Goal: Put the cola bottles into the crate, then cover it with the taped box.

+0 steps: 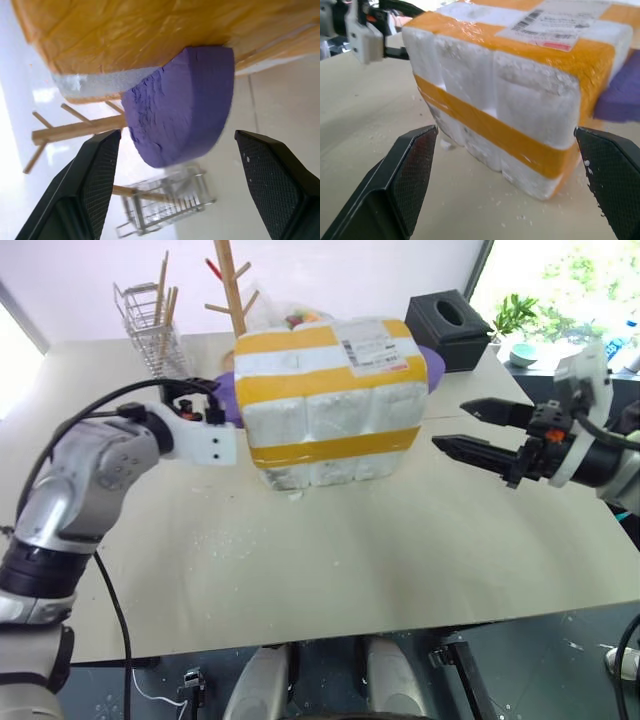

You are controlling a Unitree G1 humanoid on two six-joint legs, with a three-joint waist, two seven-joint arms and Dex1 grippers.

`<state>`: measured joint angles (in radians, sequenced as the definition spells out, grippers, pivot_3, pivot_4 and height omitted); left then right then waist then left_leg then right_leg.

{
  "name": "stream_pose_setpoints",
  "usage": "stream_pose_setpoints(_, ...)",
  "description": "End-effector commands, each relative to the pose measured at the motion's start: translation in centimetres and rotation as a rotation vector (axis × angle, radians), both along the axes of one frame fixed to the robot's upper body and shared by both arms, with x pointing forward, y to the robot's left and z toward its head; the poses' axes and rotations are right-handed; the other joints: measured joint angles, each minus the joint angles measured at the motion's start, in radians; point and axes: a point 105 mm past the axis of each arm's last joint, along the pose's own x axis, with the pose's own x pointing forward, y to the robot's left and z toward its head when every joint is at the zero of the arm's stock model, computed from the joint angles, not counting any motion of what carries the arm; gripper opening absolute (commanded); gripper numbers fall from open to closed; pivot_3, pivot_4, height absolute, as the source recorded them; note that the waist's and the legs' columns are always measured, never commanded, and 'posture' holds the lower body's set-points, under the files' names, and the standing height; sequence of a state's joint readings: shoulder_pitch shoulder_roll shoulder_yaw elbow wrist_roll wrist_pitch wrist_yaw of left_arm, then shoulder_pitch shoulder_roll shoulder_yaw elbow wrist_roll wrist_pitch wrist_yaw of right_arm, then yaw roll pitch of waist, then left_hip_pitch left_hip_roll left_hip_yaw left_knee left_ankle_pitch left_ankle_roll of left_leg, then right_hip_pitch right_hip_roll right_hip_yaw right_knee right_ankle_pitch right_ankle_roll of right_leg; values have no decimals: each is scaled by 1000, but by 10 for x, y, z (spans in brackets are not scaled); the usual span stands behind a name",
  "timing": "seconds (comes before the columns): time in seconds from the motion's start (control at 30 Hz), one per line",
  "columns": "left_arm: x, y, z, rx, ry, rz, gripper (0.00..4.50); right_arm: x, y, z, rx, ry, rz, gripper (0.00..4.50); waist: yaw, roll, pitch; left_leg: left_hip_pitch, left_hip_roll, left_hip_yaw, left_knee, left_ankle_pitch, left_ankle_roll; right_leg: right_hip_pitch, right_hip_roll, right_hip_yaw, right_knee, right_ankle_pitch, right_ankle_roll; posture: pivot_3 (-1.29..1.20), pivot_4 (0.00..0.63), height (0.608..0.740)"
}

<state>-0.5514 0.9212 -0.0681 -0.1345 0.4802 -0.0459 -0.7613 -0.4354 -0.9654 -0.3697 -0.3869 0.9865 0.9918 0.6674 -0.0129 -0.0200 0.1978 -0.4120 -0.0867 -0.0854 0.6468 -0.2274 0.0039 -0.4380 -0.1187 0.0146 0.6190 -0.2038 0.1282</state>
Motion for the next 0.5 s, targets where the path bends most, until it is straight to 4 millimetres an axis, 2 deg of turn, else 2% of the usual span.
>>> stream_pose_setpoints(0.03, -20, 23, 30, -274, 43, 13, 3797, -5, -12, 4, -31, -37, -24, 4500, 1, 0, 0, 0, 0, 0, 0, 0, 0, 0, 0, 0, 0, 0, 0, 0, 150, 739)
stream_pose_setpoints(0.13, -35, 54, 39, -668, 236, 36, 3797, -8, -18, 0, -36, -22, -35, 4500, 2, 0, 0, 0, 0, 0, 0, 0, 0, 0, 0, 0, 0, 0, 0, 0, 150, 739)
stream_pose_setpoints(0.2, -49, 64, 43, -912, 415, -12, 3797, -9, -20, -1, -40, -19, -34, 4500, 0, 0, 0, 0, 0, 0, 1, 0, 0, 0, 0, 0, 0, 0, 0, 0, 150, 739)
stream_pose_setpoints(0.23, -62, 68, 45, -1031, 561, -46, 3797, -8, -21, -1, -44, -18, -33, 4500, 0, 0, 0, 1, 0, 0, 1, 0, 0, 1, 1, 0, 0, 0, 0, 0, 150, 739)
stream_pose_setpoints(0.3, -95, 68, 65, -1222, 867, -224, 3797, -6, -23, -1, -49, -16, -31, 4500, -5, 0, 0, 2, 1, 0, 1, 0, 0, 3, 1, -1, 0, 0, 0, 0, 150, 739)
stream_pose_setpoints(0.37, -108, 71, 73, -1264, 1003, -277, 3797, -4, -24, 0, -60, -18, -22, 4500, -7, 0, 0, 2, 1, 0, 1, 0, 0, 3, 2, -1, 0, -1, 1, 0, 150, 739)
stream_pose_setpoints(0.5, -102, 79, 58, -1161, 1053, -154, 3797, -5, -23, 1, -81, -24, 29, 4500, 1, 4, 0, 5, 0, 0, 0, 0, 0, 6, 1, -1, -3, -2, 0, 0, 150, 739)
